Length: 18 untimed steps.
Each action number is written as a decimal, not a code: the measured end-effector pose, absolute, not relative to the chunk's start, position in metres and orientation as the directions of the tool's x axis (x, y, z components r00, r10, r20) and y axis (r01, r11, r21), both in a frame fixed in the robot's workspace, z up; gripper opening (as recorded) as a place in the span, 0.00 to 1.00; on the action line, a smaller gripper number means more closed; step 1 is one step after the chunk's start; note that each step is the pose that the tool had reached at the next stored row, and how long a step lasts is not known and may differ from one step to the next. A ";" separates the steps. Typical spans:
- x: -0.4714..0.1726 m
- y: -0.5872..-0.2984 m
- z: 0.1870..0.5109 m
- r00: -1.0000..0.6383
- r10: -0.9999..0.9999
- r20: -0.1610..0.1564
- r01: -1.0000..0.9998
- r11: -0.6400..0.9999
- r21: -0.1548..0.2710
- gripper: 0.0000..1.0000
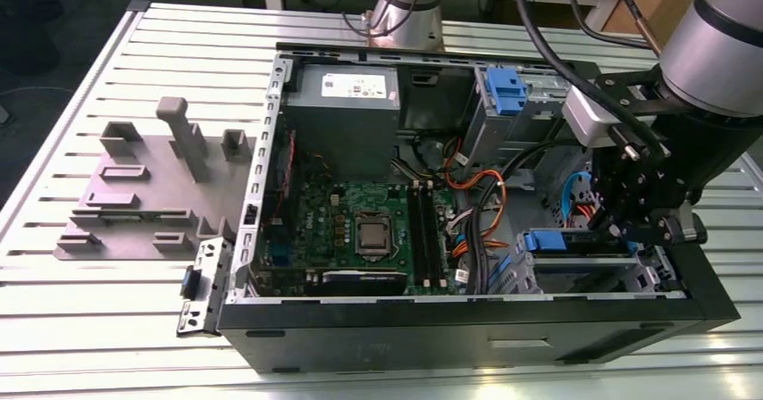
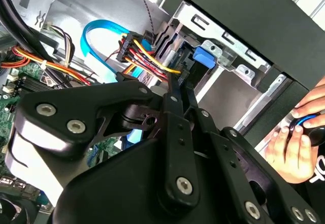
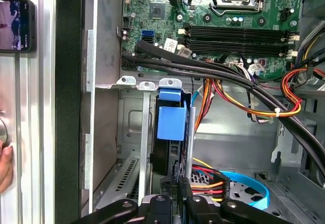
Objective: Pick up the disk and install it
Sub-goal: 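Insert the first disk wire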
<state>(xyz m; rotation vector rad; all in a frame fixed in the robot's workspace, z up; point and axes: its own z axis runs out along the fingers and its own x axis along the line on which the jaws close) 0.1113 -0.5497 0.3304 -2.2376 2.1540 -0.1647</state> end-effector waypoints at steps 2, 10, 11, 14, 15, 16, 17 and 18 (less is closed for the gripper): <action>0.111 -0.550 0.330 0.033 -0.998 0.055 -0.995 -0.038 -0.096 0.18; 0.111 -0.550 0.329 0.028 -0.998 0.053 -0.995 -0.033 -0.096 0.18; 0.111 -0.550 0.329 0.028 -0.998 0.052 -0.995 -0.033 -0.096 0.18; 0.111 -0.550 0.330 0.028 -0.998 0.050 -0.995 -0.033 -0.096 0.18; 0.111 -0.550 0.331 0.028 -0.998 0.050 -0.995 -0.033 -0.096 0.18; 0.111 -0.550 0.333 0.028 -0.998 0.050 -0.995 -0.033 -0.096 0.18; 0.111 -0.550 0.334 0.028 -0.998 0.050 -0.995 -0.033 -0.096 0.18; 0.111 -0.550 0.335 0.028 -0.998 0.050 -0.995 -0.033 -0.096 0.18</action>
